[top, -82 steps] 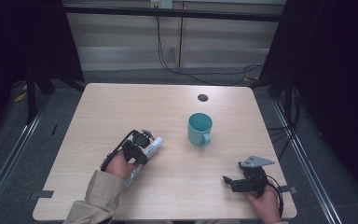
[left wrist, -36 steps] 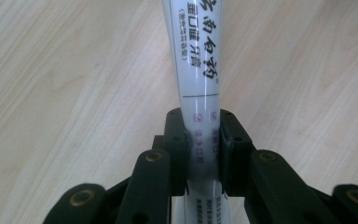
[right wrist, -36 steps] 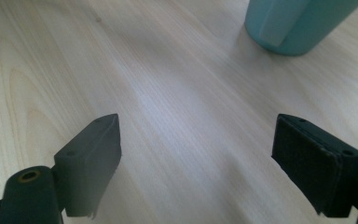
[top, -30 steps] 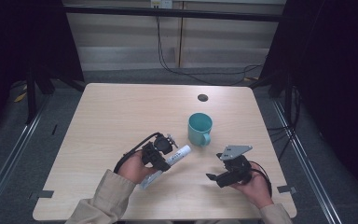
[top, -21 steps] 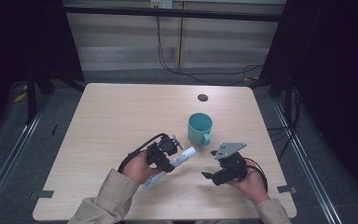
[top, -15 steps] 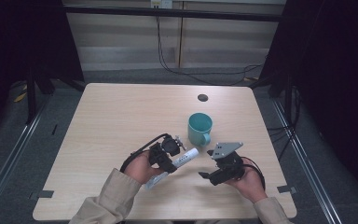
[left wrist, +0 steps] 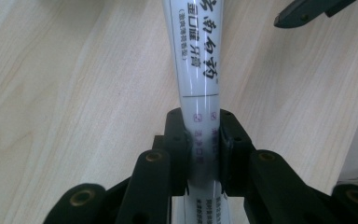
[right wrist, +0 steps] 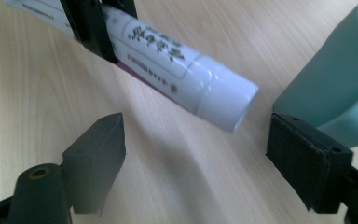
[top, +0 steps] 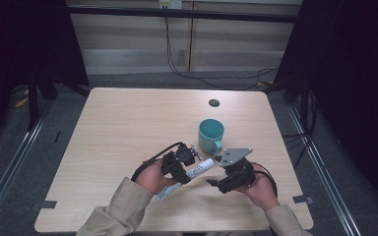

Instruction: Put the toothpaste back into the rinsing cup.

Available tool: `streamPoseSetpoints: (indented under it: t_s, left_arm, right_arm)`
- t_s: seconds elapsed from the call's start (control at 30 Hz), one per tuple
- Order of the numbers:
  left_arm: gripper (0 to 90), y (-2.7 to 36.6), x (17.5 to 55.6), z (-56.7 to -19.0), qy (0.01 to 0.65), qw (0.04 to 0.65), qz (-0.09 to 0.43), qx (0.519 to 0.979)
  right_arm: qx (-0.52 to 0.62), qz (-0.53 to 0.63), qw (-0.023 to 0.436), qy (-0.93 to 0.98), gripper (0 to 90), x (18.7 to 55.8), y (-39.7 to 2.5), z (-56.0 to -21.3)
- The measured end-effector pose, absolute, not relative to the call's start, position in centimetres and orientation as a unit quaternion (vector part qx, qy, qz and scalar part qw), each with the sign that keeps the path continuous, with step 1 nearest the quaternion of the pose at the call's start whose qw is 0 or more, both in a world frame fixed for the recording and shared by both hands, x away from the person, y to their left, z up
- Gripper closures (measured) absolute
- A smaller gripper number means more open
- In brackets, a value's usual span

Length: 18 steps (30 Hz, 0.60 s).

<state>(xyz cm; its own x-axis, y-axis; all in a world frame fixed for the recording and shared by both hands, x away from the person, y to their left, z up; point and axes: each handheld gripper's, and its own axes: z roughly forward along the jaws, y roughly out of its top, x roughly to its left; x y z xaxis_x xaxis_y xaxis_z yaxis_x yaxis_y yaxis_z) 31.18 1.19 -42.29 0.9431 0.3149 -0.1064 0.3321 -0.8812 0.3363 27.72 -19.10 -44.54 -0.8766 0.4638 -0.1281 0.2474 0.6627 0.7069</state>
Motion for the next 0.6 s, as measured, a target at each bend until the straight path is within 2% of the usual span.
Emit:
streamPoseSetpoints:
  t_s: [0.43,0.6]
  left_arm:
    - [76.5,0.47,30.81,-42.06,0.133,0.187,-0.037,0.973]
    - [76.5,0.15,30.65,-42.03,0.134,0.193,-0.042,0.971]
  right_arm:
    - [0.177,0.365,0.151,0.901,21.1,27.82,-18.49,-44.26]
    - [0.166,0.361,0.145,0.906,25.4,27.81,-18.18,-44.39]
